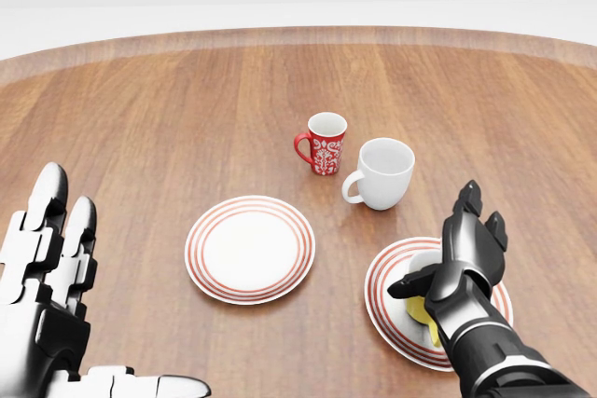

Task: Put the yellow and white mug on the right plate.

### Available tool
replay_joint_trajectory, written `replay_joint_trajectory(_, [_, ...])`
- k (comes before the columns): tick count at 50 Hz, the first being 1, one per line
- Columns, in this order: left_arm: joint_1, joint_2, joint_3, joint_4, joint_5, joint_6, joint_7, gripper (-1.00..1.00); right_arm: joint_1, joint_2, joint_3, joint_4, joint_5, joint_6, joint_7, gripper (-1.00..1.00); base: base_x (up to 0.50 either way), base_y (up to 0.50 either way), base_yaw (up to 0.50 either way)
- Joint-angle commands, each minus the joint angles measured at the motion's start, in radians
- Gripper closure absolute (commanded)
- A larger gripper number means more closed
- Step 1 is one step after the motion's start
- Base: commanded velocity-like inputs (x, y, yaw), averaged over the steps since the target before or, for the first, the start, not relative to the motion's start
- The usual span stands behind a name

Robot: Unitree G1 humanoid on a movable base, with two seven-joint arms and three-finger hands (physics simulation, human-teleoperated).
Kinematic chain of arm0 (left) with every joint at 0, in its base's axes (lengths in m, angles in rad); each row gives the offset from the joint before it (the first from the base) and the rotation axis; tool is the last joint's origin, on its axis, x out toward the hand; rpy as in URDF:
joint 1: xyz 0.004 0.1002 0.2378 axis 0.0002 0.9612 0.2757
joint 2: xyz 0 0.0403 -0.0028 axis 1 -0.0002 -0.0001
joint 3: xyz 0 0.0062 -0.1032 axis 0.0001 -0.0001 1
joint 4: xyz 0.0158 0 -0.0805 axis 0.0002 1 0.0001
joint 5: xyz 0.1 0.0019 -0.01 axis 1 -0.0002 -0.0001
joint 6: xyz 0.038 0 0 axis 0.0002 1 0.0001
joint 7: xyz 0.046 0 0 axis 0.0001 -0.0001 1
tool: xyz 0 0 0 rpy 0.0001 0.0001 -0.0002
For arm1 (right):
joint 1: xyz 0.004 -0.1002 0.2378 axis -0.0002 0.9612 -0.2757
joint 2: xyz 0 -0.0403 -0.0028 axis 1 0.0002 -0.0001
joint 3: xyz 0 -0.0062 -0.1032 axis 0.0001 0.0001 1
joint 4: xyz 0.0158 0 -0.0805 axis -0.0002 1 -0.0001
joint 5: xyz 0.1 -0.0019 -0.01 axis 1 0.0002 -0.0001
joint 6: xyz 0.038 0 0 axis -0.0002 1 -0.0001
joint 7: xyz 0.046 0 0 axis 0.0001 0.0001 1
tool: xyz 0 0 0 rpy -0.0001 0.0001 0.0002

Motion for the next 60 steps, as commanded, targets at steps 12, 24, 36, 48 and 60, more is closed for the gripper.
replay_joint_trajectory(12, [0.001,0.0,0.0,0.002,0.0,0.0,0.001,-1.0,-0.02,-0.01,0.038,-0.019,0.045,-0.111,0.0,-1.0,0.0,0.0,0.0])
replay_joint_trajectory(24, [0.003,-0.001,0.0,-0.006,0.0,0.0,0.003,-1.0,-0.012,-0.009,0.078,-0.051,0.053,-0.144,0.0,-1.0,0.0,0.0,0.0])
replay_joint_trajectory(36, [0.011,-0.003,0.013,-0.024,-0.006,0.0,-0.001,-1.0,0.112,-0.017,0.112,-0.312,0.07,-0.144,0.0,-1.0,0.0,0.0,0.0])
replay_joint_trajectory(48, [0.012,-0.01,0.031,-0.036,-0.01,0.0,-0.009,-1.0,0.386,0.007,0.074,-0.896,0.113,-0.132,0.138,-1.0,0.0,0.0,0.0])
replay_joint_trajectory(60, [0.015,-0.013,0.037,-0.041,-0.012,0.0,-0.016,-1.0,0.669,0.075,0.053,-1.483,0.182,-0.086,0.383,-1.0,0.0,0.0,0.0])
